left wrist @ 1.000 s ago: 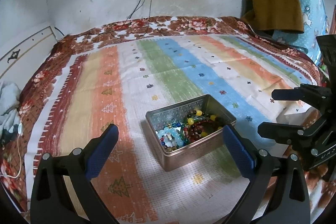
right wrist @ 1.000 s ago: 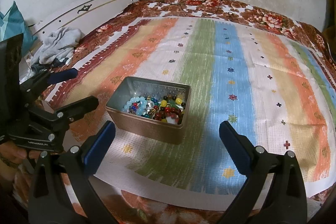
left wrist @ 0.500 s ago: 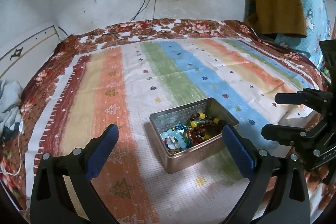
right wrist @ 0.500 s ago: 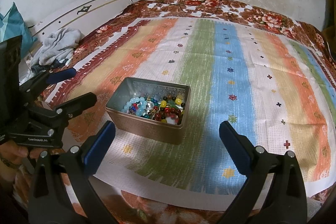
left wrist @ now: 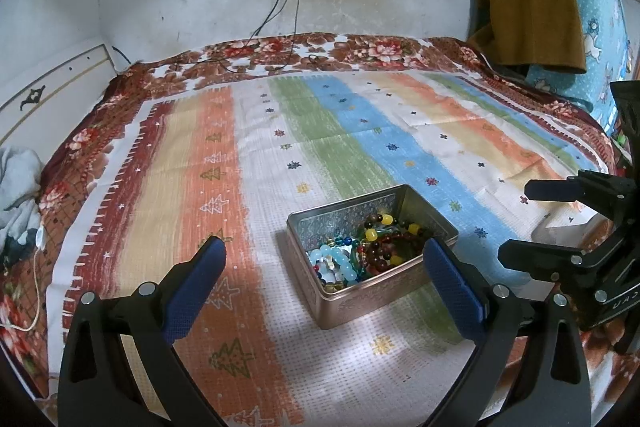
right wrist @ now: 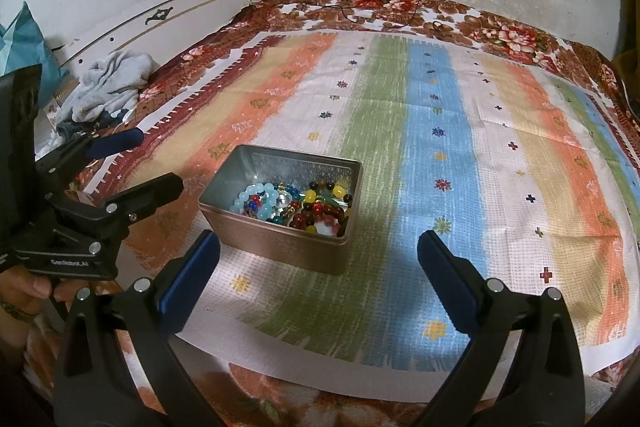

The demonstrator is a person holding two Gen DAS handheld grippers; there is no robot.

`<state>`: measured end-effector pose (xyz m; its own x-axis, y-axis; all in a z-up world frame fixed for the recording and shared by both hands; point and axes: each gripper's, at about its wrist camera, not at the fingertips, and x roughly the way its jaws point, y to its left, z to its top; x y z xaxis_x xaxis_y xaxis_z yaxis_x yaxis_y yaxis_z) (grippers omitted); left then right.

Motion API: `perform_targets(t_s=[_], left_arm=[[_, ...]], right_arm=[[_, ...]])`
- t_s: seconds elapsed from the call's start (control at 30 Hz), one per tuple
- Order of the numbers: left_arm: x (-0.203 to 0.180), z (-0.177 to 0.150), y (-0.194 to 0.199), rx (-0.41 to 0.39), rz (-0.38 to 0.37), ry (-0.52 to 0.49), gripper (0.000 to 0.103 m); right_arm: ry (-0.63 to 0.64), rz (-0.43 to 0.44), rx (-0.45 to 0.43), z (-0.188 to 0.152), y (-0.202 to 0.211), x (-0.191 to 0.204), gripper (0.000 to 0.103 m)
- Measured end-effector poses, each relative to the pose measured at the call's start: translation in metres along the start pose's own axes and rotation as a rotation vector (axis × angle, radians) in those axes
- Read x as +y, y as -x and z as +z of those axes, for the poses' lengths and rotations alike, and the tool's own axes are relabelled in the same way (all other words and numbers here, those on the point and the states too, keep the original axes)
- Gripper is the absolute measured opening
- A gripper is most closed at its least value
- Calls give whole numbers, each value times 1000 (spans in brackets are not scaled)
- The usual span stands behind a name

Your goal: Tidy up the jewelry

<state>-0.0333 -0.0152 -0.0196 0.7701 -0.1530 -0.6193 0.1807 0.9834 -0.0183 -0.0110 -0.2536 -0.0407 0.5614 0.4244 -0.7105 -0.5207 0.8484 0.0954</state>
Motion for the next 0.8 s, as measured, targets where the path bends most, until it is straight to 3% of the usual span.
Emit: perform_targets(t_s=[0.8], left_arm=[[0,-2,0,4,-7,-5,97]], right_arm=[[-1,-3,2,0,-1,1,98]])
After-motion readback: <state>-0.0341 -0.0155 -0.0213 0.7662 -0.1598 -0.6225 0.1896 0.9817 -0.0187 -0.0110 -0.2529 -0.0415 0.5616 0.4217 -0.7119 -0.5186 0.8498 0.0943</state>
